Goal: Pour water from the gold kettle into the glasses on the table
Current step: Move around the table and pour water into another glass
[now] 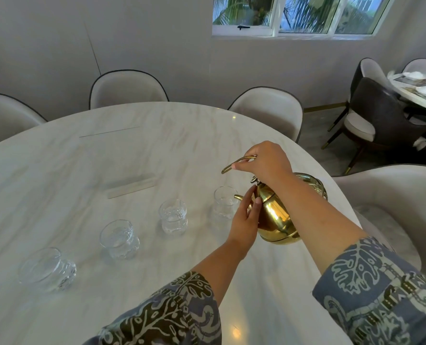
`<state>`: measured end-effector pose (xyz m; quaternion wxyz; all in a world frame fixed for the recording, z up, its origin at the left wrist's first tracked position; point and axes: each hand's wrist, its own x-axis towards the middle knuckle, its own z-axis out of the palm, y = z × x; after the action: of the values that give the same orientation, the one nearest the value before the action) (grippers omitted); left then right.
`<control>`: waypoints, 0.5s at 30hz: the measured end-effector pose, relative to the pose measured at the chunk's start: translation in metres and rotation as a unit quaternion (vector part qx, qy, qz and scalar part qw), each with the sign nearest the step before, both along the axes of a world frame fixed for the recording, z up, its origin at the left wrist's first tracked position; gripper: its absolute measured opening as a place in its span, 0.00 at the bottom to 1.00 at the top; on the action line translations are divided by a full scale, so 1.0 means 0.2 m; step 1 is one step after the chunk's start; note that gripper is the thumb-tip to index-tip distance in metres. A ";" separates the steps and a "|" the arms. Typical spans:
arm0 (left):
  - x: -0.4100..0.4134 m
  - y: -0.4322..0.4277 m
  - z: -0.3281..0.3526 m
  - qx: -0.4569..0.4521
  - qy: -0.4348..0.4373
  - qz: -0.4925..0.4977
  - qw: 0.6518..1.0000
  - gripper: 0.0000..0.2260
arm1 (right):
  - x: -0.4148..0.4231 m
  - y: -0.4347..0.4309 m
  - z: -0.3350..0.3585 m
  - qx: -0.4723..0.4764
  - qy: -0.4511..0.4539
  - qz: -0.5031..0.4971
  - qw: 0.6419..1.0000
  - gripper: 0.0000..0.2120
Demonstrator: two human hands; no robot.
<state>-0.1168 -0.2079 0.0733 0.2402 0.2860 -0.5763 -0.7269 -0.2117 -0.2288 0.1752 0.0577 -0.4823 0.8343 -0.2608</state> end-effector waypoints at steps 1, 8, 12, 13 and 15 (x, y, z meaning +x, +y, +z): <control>0.00 0.00 0.00 0.001 0.001 0.000 1.000 0.19 | 0.00 0.00 0.00 0.000 0.000 0.002 1.000 0.17; 0.00 0.00 0.01 0.003 0.006 0.002 1.000 0.19 | 0.00 -0.02 0.01 0.003 0.006 0.009 1.000 0.18; 0.00 0.01 0.02 0.008 0.015 0.006 1.000 0.19 | -0.01 -0.04 0.01 0.008 0.010 0.010 1.000 0.18; 0.00 0.01 0.02 0.009 0.016 0.007 1.000 0.19 | -0.01 -0.04 0.01 0.008 0.009 0.011 1.000 0.18; 0.00 0.00 0.02 0.010 0.017 0.010 1.000 0.19 | -0.01 -0.04 0.01 0.010 0.010 0.014 1.000 0.18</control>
<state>-0.1171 -0.2069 0.0773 0.2542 0.2821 -0.5620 -0.7348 -0.2132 -0.2373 0.1769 0.0582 -0.4962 0.8304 -0.2467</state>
